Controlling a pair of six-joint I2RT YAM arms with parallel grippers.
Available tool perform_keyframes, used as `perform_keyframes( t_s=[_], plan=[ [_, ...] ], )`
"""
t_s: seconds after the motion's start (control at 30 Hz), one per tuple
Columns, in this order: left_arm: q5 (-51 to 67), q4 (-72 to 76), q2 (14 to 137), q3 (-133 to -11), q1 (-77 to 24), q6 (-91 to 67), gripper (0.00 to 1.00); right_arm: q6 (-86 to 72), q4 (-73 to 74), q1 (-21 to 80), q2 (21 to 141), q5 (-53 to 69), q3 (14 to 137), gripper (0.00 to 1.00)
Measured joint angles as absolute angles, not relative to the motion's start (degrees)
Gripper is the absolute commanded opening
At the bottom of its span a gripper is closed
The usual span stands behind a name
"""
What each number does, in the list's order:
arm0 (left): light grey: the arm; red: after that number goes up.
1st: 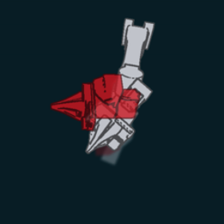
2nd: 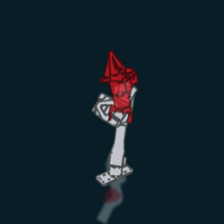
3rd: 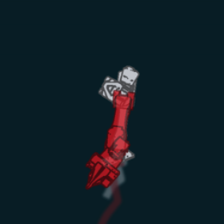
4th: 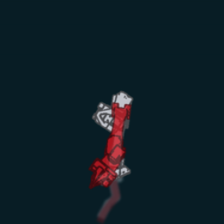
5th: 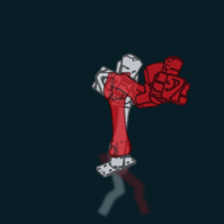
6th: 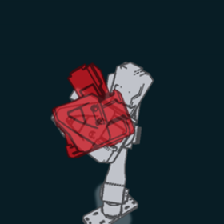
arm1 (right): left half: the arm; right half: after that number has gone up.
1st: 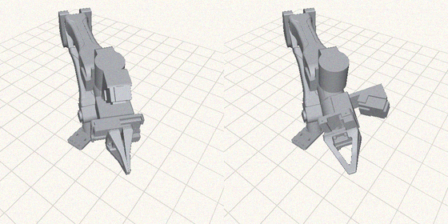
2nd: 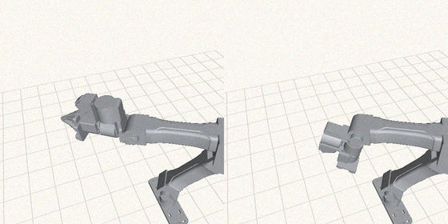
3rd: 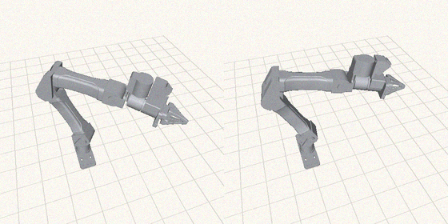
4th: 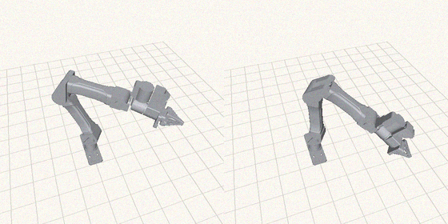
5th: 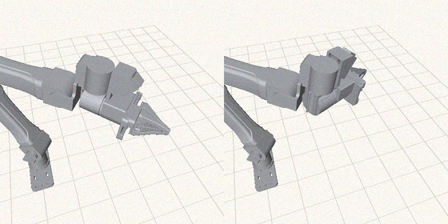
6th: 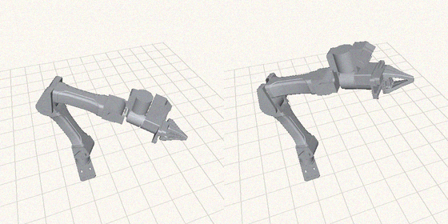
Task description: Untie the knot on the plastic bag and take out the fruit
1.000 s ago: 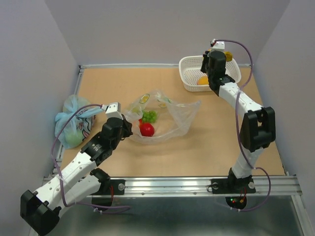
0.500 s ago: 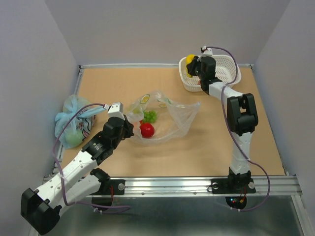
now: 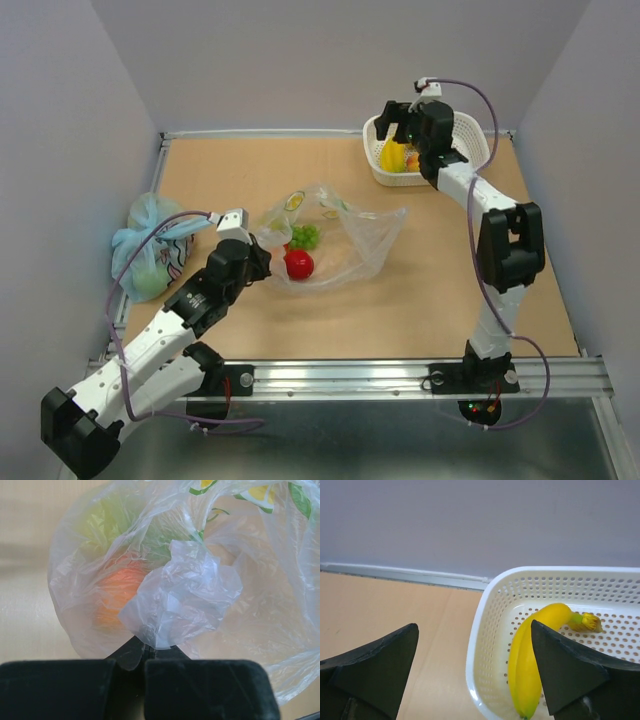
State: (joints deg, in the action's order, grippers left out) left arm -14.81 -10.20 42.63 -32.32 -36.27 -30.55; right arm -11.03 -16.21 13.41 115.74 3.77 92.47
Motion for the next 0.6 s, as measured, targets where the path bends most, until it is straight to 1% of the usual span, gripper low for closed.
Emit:
perform_keyframes(
  t_s=[0.17, 0.23, 0.33, 0.4, 0.47, 0.6],
  plan=[
    [-15.66, -11.09, 41.80, -31.68, -36.27, -32.69, 0.00, -6.37, -9.56, 15.09, 100.38, 6.39, 88.36, 0.98],
    [-16.12, -11.62, 41.52, -30.87, -36.27, -33.93, 0.00, -3.75, -7.07, 18.44, 94.08, 6.57, 87.55, 0.98],
    [-16.38, -12.75, 41.39, -29.95, -36.27, -35.88, 0.00, -0.49, -3.62, 27.79, 87.26, 6.28, 86.32, 0.96],
    [-16.69, -13.80, 41.10, -29.56, -36.27, -37.19, 0.00, 0.69, -1.58, 35.03, 84.90, 5.50, 84.75, 0.96],
    [-17.06, -14.37, 40.86, -29.56, -36.27, -38.11, 0.00, 1.21, 0.43, 42.09, 83.94, 5.10, 82.35, 0.95],
    [-18.35, -15.40, 40.58, -29.54, -36.27, -40.25, 0.00, -0.91, 4.47, 52.45, 84.90, 3.79, 75.92, 0.93]
  ],
)
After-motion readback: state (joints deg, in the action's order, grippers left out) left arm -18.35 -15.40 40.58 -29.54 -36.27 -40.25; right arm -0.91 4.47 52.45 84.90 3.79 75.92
